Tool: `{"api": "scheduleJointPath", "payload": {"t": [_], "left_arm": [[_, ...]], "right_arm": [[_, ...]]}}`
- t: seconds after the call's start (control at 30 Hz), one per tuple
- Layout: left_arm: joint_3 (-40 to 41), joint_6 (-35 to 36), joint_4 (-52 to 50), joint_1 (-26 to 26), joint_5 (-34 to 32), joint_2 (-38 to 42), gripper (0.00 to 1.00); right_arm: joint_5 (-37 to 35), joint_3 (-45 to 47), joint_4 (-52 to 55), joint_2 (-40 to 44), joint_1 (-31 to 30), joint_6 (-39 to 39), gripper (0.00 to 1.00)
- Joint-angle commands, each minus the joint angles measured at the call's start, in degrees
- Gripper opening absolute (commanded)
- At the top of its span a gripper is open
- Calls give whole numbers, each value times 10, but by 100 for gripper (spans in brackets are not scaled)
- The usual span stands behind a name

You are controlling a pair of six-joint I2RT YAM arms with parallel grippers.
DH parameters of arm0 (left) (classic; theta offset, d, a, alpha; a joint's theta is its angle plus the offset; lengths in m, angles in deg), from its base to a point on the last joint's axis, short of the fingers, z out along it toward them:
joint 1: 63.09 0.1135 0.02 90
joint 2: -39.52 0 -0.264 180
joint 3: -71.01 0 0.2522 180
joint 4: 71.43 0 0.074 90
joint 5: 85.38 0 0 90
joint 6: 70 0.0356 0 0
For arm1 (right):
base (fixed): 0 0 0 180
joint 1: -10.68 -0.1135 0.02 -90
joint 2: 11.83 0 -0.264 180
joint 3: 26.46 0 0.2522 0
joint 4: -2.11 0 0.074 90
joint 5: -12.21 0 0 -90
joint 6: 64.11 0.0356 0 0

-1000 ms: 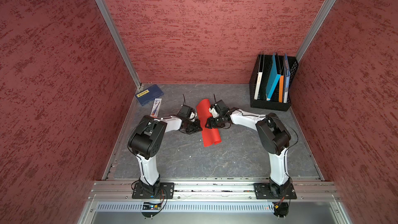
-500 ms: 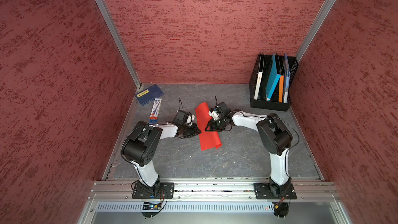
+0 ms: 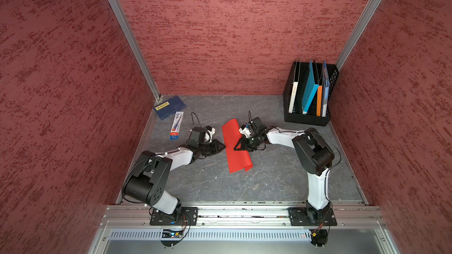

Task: Fold the rectangular paper in half along the long edge
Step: Pick up the paper from the center of the board.

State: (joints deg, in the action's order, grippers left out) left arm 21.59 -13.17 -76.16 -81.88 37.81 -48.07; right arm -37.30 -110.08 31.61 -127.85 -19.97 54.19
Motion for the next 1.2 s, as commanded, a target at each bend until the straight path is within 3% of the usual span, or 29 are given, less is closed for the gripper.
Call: {"api": "scheduleJointPath", "payload": {"t": [0.0,0.2,0.47,0.93,1.17], "left_arm": [[0,-11,29,5,10,15,23],[-3,-17,29,14,17,57,23],[-13,-11,-10,24,12,104,23],[-61,-18,-96,64,9,220,24],[-172,-13,-196,85,11,287,27]], "right_arm": [[42,19,-44,13,5,33,39],[126,54,-173,18,15,109,39],[233,109,-481,3,25,298,38],[259,106,-915,-61,25,620,35],[246,88,-963,-32,24,680,35]]}}
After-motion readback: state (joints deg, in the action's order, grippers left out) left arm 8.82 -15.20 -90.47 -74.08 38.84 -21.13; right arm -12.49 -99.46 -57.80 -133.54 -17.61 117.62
